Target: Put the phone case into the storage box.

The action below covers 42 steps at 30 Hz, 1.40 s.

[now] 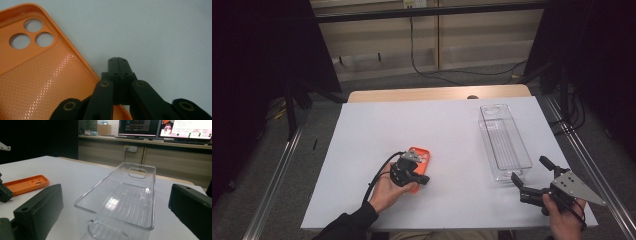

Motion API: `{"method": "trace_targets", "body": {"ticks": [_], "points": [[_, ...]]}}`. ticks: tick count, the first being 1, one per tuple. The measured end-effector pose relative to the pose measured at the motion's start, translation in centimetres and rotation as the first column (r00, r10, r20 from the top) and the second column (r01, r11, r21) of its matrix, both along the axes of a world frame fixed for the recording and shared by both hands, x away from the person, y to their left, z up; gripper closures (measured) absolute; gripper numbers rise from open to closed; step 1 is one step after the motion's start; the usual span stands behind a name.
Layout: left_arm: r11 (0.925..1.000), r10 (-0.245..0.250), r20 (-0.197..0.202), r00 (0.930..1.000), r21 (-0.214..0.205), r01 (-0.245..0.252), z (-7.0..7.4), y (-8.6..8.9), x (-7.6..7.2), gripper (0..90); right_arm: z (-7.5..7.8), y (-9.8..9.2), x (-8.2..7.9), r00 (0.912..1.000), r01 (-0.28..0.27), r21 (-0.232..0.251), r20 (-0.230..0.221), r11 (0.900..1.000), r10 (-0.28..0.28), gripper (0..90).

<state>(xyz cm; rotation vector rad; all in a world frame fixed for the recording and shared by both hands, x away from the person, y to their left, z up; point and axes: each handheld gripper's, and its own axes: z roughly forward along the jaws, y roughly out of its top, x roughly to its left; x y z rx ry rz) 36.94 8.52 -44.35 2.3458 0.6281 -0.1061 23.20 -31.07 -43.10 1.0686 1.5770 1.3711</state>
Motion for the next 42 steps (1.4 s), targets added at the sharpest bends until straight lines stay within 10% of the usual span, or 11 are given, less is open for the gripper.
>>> {"method": "trace_targets", "body": {"ticks": [20,42], "points": [[0.9997,-0.01,-0.005,0.9999,-0.023,0.01,0.0,1.0,0.0,90.0,0.0,0.0,0.0,1.0,-0.003,0.0,0.001,1.0,0.003,0.0],[0.9831,0.046,0.138,0.9894,-0.182,-0.02,2.3,2.6,-1.2,76.3,0.0,0.0,0.0,1.0,-0.006,0.001,0.002,1.0,0.006,0.0]]}}
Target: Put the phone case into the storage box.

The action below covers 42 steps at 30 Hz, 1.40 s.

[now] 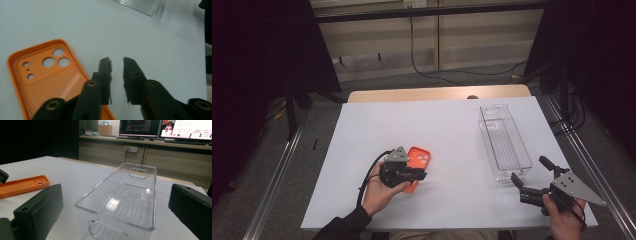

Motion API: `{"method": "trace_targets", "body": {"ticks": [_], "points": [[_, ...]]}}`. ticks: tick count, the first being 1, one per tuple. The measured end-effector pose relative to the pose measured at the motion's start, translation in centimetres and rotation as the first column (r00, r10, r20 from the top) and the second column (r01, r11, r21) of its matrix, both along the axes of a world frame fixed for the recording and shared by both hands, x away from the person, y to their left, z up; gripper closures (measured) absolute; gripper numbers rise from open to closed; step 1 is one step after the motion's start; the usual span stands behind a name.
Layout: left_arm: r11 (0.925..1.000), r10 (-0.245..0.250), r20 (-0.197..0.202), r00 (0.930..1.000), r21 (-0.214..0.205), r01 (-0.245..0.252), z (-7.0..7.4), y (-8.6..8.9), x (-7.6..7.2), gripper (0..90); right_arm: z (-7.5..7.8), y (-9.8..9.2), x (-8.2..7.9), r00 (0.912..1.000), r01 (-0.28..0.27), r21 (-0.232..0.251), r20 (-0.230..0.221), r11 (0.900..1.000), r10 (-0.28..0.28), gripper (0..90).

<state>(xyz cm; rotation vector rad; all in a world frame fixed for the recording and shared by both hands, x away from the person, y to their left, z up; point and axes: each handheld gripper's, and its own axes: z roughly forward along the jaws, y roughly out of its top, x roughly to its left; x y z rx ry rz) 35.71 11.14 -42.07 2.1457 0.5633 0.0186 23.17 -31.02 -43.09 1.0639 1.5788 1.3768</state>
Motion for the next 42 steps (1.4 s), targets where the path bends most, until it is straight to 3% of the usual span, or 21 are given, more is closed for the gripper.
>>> {"method": "trace_targets", "body": {"ticks": [1,4,7,10,11,12,14,15,16,19,22,29,33,38,42], "points": [[1.0,0.009,0.001,1.0,-0.004,-0.009,0.0,0.2,0.0,68.1,0.0,0.0,0.0,1.0,-0.001,-0.001,0.0,1.0,0.001,0.0],[0.9997,0.025,0.007,0.9997,-0.007,-0.025,0.1,0.7,0.0,66.0,0.0,0.0,0.0,1.0,-0.001,-0.001,-0.001,1.0,0.001,0.0],[0.9976,0.067,0.022,0.9975,-0.018,-0.067,0.1,1.3,0.0,50.8,0.0,0.0,0.0,1.0,0.0,-0.001,-0.001,1.0,0.0,0.0],[0.9949,0.096,0.018,0.9952,-0.034,-0.095,0.2,1.8,0.1,45.0,0.0,0.0,0.0,1.0,-0.002,0.0,0.0,1.0,0.002,0.0],[0.994,0.105,0.022,0.9943,-0.033,-0.104,0.3,2.0,0.1,37.5,0.0,0.0,0.0,1.0,-0.001,0.001,-0.001,1.0,0.001,0.0],[0.993,0.113,0.021,0.9934,-0.037,-0.112,0.3,2.0,0.1,35.6,0.0,0.0,0.0,1.0,0.0,0.001,0.001,1.0,0.0,0.0],[0.9906,0.136,0.035,0.9901,-0.024,-0.135,0.3,2.3,0.1,32.4,0.0,0.0,0.0,1.0,0.0,0.002,0.001,1.0,0.0,0.0],[0.9883,0.152,0.038,0.9876,-0.019,-0.151,0.3,2.4,0.1,23.8,0.0,0.0,0.0,1.0,-0.003,0.0,0.0,1.0,0.003,0.0],[0.9855,0.169,0.039,0.9848,-0.013,-0.169,0.2,2.5,0.2,23.8,0.0,0.0,0.0,1.0,-0.003,0.0,0.0,1.0,0.003,0.0],[0.9803,0.197,0.043,0.9795,0.002,-0.197,0.1,2.9,0.3,11.6,0.0,0.0,0.0,1.0,-0.001,-0.001,0.0,1.0,0.001,0.0],[0.9684,0.248,0.044,0.9679,0.019,-0.249,0.0,3.2,0.4,7.9,0.0,0.0,0.0,1.0,-0.001,-0.001,0.0,1.0,0.001,0.0],[0.9492,0.309,-0.005,0.9509,0.061,-0.309,-0.3,3.6,1.2,5.7,0.0,0.0,0.0,1.0,0.0,-0.004,0.0,1.0,0.0,0.0],[0.9463,0.313,-0.037,0.9492,0.099,-0.308,-0.7,3.3,1.6,5.7,0.0,0.0,0.1,1.0,0.001,-0.004,-0.001,1.0,-0.001,0.0],[0.9436,0.321,-0.081,0.9438,0.114,-0.311,-1.2,2.7,2.3,6.4,0.0,0.0,0.1,1.0,0.0,-0.006,-0.001,1.0,0.0,0.0],[0.9451,0.308,-0.083,0.9477,0.14,-0.295,-1.1,2.2,2.7,6.0,0.0,0.0,0.1,1.0,0.001,-0.009,-0.004,1.0,-0.001,0.0]]}}
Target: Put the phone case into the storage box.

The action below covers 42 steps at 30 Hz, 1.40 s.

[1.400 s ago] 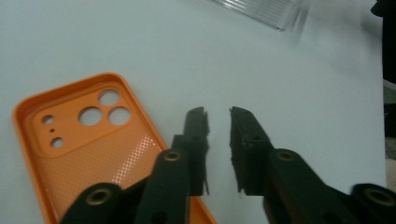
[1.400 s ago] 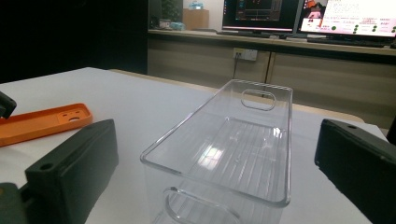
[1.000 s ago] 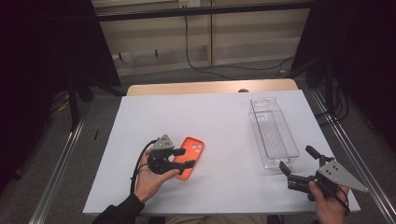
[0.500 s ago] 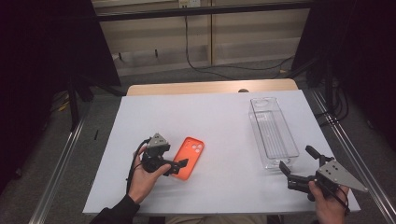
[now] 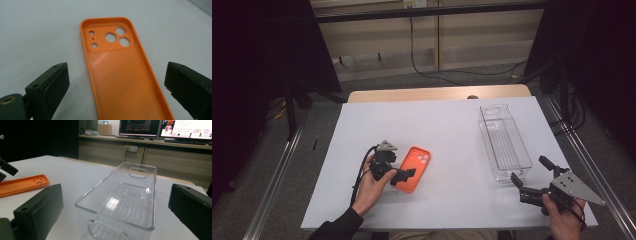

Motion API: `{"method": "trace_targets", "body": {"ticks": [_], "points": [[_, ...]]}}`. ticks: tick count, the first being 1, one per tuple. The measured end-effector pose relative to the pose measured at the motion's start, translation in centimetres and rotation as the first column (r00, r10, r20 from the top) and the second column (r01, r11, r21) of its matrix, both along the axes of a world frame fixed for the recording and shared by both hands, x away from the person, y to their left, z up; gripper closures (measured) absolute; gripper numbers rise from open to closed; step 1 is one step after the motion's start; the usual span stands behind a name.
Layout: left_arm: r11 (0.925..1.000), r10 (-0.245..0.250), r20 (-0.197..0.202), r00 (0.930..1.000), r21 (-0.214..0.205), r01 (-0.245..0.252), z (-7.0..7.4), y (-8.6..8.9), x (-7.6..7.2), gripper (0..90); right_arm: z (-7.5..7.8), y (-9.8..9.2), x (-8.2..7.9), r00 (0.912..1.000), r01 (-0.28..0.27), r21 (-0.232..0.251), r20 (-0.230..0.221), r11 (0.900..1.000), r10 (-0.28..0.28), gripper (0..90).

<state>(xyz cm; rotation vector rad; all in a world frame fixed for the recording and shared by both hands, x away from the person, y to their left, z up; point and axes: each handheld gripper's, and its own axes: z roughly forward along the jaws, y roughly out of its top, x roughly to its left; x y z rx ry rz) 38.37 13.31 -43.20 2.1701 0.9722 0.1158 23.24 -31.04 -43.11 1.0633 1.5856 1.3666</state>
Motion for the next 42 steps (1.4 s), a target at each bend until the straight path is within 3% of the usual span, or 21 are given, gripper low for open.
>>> {"method": "trace_targets", "body": {"ticks": [4,9,13,23,28,32,42], "points": [[0.9987,-0.032,-0.025,0.9992,0.039,0.033,0.2,-0.8,0.4,6.0,0.0,0.0,0.0,1.0,-0.001,-0.001,-0.001,1.0,0.001,0.0],[0.995,-0.049,-0.024,0.9985,0.086,0.051,-0.1,-1.7,0.8,5.9,0.0,0.0,0.0,1.0,-0.001,-0.001,-0.001,1.0,0.001,0.0],[0.9928,-0.064,-0.062,0.996,0.097,0.07,-0.2,-2.2,1.1,5.4,0.0,0.0,0.0,1.0,-0.001,-0.001,-0.001,1.0,0.001,0.0],[0.9852,-0.061,-0.083,0.9947,0.155,0.073,-0.5,-3.4,2.0,5.9,-0.1,0.0,0.1,0.9999,-0.004,-0.004,-0.012,1.0,0.004,0.0],[0.9761,-0.075,-0.078,0.9941,0.199,0.089,-0.6,-3.8,1.9,5.4,-0.1,0.1,0.1,0.9999,-0.002,-0.01,-0.014,1.0,0.002,0.0],[0.9758,-0.069,-0.076,0.9947,0.202,0.083,-0.8,-4.0,2.0,4.7,-0.1,0.1,0.1,0.9999,-0.003,-0.006,-0.01,1.0,0.003,0.0],[0.966,-0.076,-0.069,0.9947,0.242,0.091,-1.0,-4.5,1.9,2.0,-0.1,0.1,0.1,0.9999,-0.003,-0.008,-0.01,1.0,0.003,0.0]]}}
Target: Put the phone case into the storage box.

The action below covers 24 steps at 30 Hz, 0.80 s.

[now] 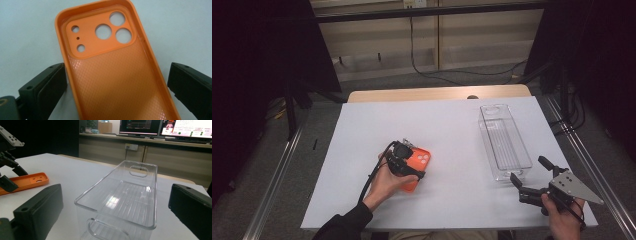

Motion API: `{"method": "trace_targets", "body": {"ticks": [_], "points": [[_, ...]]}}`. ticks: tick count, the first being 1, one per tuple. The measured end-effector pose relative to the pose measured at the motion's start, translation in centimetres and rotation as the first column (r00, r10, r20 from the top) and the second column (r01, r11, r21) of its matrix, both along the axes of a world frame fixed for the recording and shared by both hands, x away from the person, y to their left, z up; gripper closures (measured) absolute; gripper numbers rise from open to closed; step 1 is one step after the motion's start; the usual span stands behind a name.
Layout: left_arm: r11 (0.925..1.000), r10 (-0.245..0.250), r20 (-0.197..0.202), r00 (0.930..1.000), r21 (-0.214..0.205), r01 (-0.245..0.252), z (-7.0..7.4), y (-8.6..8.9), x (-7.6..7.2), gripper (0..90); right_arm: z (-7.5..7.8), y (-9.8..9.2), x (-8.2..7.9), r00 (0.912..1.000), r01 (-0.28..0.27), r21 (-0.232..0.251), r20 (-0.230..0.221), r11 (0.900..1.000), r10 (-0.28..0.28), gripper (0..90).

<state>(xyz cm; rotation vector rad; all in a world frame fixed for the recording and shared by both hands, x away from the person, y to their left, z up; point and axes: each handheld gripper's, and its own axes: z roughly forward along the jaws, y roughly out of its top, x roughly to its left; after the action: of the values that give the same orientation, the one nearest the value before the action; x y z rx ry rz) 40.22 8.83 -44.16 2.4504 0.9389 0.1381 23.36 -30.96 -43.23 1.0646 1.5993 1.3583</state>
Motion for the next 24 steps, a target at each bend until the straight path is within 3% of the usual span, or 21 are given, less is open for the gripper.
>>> {"method": "trace_targets", "body": {"ticks": [6,24], "points": [[0.9989,0.02,0.044,0.9988,0.042,-0.022,-0.34,-0.68,-0.53,0.2,0.04,0.02,-0.02,1.0,-0.004,0.001,0.002,1.0,0.004,0.0],[0.9993,0.015,0.023,0.9996,0.033,-0.016,0.22,-0.15,-0.29,11.1,0.0,0.04,-0.02,1.0,-0.004,-0.002,-0.001,1.0,0.004,0.0]]}}
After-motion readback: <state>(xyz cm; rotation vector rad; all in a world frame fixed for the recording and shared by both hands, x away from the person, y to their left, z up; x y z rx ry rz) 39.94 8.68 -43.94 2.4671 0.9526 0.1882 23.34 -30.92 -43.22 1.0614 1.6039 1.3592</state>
